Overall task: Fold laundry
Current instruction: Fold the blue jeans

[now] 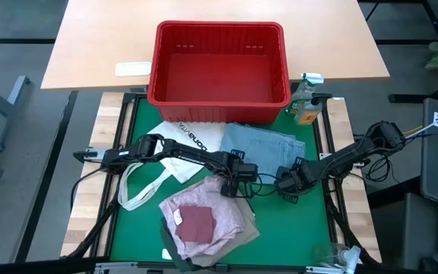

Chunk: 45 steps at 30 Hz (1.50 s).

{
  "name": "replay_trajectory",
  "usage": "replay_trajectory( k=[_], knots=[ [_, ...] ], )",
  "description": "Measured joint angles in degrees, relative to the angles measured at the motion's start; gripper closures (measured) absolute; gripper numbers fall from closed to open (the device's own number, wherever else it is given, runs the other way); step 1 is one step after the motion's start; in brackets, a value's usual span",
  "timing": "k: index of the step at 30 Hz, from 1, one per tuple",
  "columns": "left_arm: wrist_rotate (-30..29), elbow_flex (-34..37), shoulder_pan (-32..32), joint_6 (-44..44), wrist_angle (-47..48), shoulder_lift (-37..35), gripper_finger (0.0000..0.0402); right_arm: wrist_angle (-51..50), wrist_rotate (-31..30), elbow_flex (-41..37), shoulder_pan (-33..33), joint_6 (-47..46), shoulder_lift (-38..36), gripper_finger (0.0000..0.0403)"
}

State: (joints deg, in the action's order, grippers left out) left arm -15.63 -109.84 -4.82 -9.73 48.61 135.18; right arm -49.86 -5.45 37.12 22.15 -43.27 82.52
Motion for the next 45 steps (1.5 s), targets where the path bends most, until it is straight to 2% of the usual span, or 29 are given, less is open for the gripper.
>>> replay_trajectory(
  k=[3, 6, 10, 17, 19, 23, 28, 35, 40, 45],
  knots=[
    [0.01, 0.0, 0.0, 0.01, -0.03, 0.01, 0.0243, 0.06, -0.46, -0.02, 0.0, -0.06, 0.02, 0.0117],
    [-0.01, 0.0, 0.02, 0.03, -0.03, 0.01, 0.0269, 0.21, -1.39, -0.02, 0.0, -0.19, 0.04, 0.0143],
    [-0.03, 0.0, 0.04, 0.06, -0.03, 0.01, 0.0302, 0.26, -2.52, -0.07, 0.0, -0.23, 0.09, 0.0201],
    [0.12, 0.0, 0.04, 1.28, 0.19, -0.39, 0.0373, 0.28, -3.24, 0.16, 0.0, -3.2, 0.13, 0.0326],
    [0.21, 0.0, 0.06, 1.55, 0.83, -0.76, 0.039, 0.14, -3.23, 0.77, -0.03, -3.44, 0.18, 0.0347],
    [0.05, -1.19, 0.11, 1.87, 5.08, -1.45, 0.0392, 0.61, -3.33, 2.62, -0.09, -3.12, 0.33, 0.0347],
    [-1.15, -6.03, 0.11, 1.67, 11.91, -1.91, 0.0394, 0.45, -2.54, 5.19, -0.09, -2.73, 0.37, 0.0347],
    [-3.66, -12.41, 0.11, 0.15, 16.91, -2.02, 0.0396, -6.23, -2.65, 9.01, -0.07, -2.85, 0.35, 0.0348],
    [-6.11, -15.93, 0.29, -0.91, 20.83, -2.04, 0.0397, -10.22, -4.24, 12.48, -0.04, -2.77, 0.32, 0.0348],
    [-6.45, -19.53, 0.48, -1.15, 28.67, -2.06, 0.0397, -10.51, -6.31, 15.6, -0.04, -1.14, 0.24, 0.0348]
  ],
)
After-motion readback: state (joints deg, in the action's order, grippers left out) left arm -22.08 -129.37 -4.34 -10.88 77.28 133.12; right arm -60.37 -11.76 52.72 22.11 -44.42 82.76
